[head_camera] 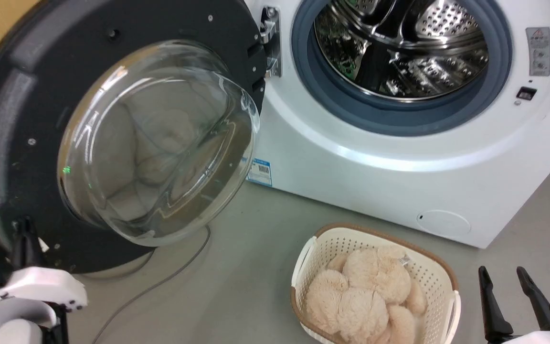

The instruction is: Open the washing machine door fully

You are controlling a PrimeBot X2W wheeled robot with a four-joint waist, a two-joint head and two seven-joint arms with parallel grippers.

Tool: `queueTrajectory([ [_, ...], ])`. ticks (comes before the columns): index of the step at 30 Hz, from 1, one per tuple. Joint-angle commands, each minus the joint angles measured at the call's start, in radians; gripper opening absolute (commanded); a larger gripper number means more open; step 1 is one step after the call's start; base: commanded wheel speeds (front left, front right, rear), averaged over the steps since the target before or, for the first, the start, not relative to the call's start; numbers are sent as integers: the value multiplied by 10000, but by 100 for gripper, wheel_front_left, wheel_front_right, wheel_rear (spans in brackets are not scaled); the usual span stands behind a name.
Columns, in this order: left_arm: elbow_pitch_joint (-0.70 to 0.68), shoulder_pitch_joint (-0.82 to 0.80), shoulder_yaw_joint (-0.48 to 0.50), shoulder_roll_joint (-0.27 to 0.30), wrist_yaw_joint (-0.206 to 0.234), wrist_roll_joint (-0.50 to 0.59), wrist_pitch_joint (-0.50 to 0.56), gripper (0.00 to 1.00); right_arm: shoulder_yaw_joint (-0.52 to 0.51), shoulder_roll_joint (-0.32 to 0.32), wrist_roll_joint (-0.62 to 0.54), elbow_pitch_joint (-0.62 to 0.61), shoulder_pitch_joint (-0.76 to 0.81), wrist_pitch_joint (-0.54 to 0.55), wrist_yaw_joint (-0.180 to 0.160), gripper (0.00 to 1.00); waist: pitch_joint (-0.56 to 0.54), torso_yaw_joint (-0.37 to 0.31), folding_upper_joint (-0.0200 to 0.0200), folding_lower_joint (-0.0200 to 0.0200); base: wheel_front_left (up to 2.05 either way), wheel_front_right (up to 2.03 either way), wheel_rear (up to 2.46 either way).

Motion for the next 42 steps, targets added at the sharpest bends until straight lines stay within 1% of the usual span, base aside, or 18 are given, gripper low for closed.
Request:
queueTrajectory([
  [1,-31,178,68,-139,-100,165,-54,0,-3,28,65,58,-134,-67,6,100,-163,-7,0,-1,0,0,0],
  [6,-698,978,78,-733,-257,791,-54,0,80,28,129,275,17,-152,6,100,-589,-60,0,-1,0,0,0],
  [10,-1556,1805,-185,-1324,-331,1281,-54,0,106,28,84,298,61,-153,6,100,-757,-205,0,-1,0,0,0],
  [11,-2254,2408,-510,-1857,-320,1571,-54,0,134,28,29,269,104,-137,6,100,-854,-383,0,-1,0,0,0],
  [12,-2477,2580,-618,-2024,-315,1647,-54,5,134,28,18,256,119,-130,6,100,-882,-453,0,-1,0,0,0],
  [13,-2918,2949,-1013,-2317,-403,1882,-54,97,165,28,-31,216,157,-97,6,100,-964,-681,0,-1,0,0,0],
  [14,-2997,3008,-1155,-2366,-448,1966,-54,100,177,28,-53,203,169,-89,6,100,-992,-764,0,-1,0,0,0],
  [20,-3088,3067,-1898,-2435,-585,2468,-16,100,386,28,-226,69,201,-26,6,100,-1129,-1470,0,-1,0,0,0],
  [27,-3149,2917,-2306,-2297,-706,2713,339,100,553,28,-578,-209,223,148,6,100,-1171,-2428,0,-1,0,0,0],
  [28,-3149,2917,-2306,-2297,-706,2713,339,100,553,28,-578,-209,223,148,6,100,-1171,-2428,0,-1,0,0,0],
  [29,-3176,2903,-2344,-2263,-696,2739,430,100,602,28,-673,-291,244,205,6,100,-1178,-2692,0,-1,0,0,0],
  [30,-3176,2903,-2344,-2263,-696,2739,430,100,602,28,-673,-291,244,205,6,100,-1178,-2692,0,-1,0,0,0],
  [35,-3250,2936,-2371,-2265,-622,2669,583,100,733,28,-522,-425,363,273,6,100,-1168,-3201,0,-1,0,0,0],
  [42,-3235,3028,-2367,-2277,-551,2527,703,100,761,28,-403,-382,395,250,6,100,-1150,-3306,0,-1,0,0,0],
])
